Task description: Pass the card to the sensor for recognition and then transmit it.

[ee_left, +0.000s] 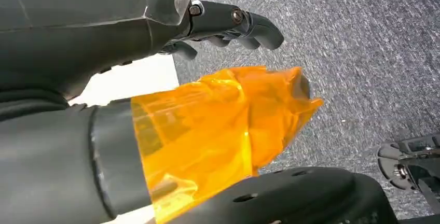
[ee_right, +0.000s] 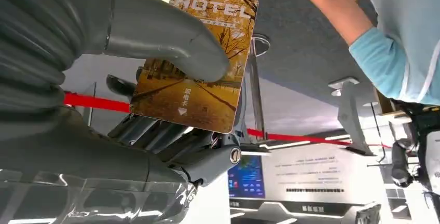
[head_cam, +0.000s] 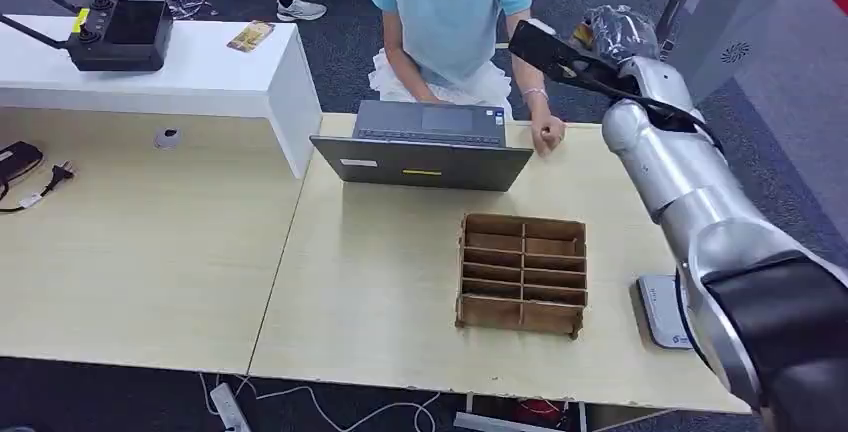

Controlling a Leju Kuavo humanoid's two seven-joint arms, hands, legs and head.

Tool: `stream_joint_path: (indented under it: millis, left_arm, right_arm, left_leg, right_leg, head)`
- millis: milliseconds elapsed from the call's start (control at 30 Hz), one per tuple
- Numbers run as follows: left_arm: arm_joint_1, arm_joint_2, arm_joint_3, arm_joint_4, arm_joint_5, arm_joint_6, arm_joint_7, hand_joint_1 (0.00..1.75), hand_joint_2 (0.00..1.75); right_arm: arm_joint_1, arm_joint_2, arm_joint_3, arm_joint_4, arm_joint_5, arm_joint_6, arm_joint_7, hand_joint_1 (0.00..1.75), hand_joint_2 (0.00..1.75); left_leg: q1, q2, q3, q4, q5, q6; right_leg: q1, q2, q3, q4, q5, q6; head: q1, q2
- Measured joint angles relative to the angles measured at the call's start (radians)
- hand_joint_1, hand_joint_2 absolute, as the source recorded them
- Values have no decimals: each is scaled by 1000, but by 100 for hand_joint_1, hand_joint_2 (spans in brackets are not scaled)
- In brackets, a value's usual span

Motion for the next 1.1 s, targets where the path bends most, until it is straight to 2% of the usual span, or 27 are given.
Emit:
stream_joint_path:
  millis: [533,733,767,800,833,1100]
  left_arm:
    - [0,-1,-3,0,3,2,0,0,0]
    - [0,-1,-7,0,-7,2,22,0,0]
    - [0,-1,-9,0,-5,8,23,0,0]
    - [0,-1,-9,0,-3,13,22,0,0]
    - [0,-1,-9,0,2,16,22,0,0]
    - [5,-1,-9,0,9,29,22,0,0]
  right_arm:
    - [0,0,-1,14,18,-2,-5,175,175]
    - [1,0,-6,18,18,-2,-12,175,175]
    - [1,0,-6,18,18,-2,-12,93,175]
    - [1,0,-8,19,18,-2,-12,93,175]
    - [1,0,-8,20,18,-2,-12,0,175]
    - [2,0,-57,26,-43,-2,-9,0,175]
  left_leg:
    - [0,0,0,0,0,0]
    - [0,0,0,0,0,0]
    - [0,0,0,0,0,0]
    - [0,0,0,0,0,0]
    - [0,0,0,0,0,0]
    - [0,0,0,0,0,0]
  right_leg:
    - [0,0,0,0,0,0]
    - [0,0,0,0,0,0]
    - [0,0,0,0,0,0]
    - [0,0,0,0,0,0]
    - [0,0,0,0,0,0]
    - [0,0,0,0,0,0]
  head:
    - [0,0]
    - [0,0]
    - [0,0]
    - [0,0]
    - [0,0]
    - [0,0]
